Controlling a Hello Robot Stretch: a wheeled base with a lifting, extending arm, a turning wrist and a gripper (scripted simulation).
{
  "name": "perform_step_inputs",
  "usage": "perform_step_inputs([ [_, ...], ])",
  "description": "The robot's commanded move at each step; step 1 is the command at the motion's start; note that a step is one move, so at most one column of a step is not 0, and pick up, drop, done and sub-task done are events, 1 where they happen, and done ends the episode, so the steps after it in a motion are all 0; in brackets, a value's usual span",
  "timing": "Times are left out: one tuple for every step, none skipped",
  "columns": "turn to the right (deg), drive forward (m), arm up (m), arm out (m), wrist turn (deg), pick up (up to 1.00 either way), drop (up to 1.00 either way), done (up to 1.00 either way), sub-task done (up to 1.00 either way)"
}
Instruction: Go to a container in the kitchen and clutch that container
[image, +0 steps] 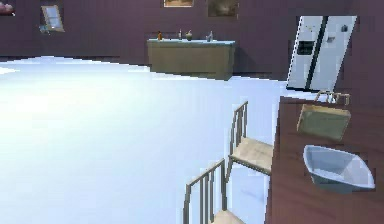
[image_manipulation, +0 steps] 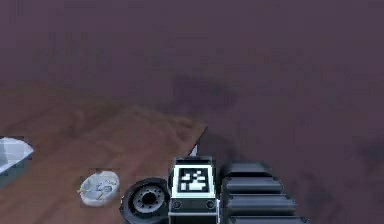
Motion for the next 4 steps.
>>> perform_step_inputs([
  [24.0, 0.0, 0.0, 0.0, 0.0, 0.0, 0.0, 0.0, 0.0],
  [0.0, 0.05, 0.0, 0.0, 0.0, 0.0, 0.0, 0.0, 0.0],
  [-45.0, 0.0, 0.0, 0.0, 0.0, 0.0, 0.0, 0.0, 0.0],
  [-24.0, 0.0, 0.0, 0.0, 0.0, 0.0, 0.0, 0.0, 0.0],
])
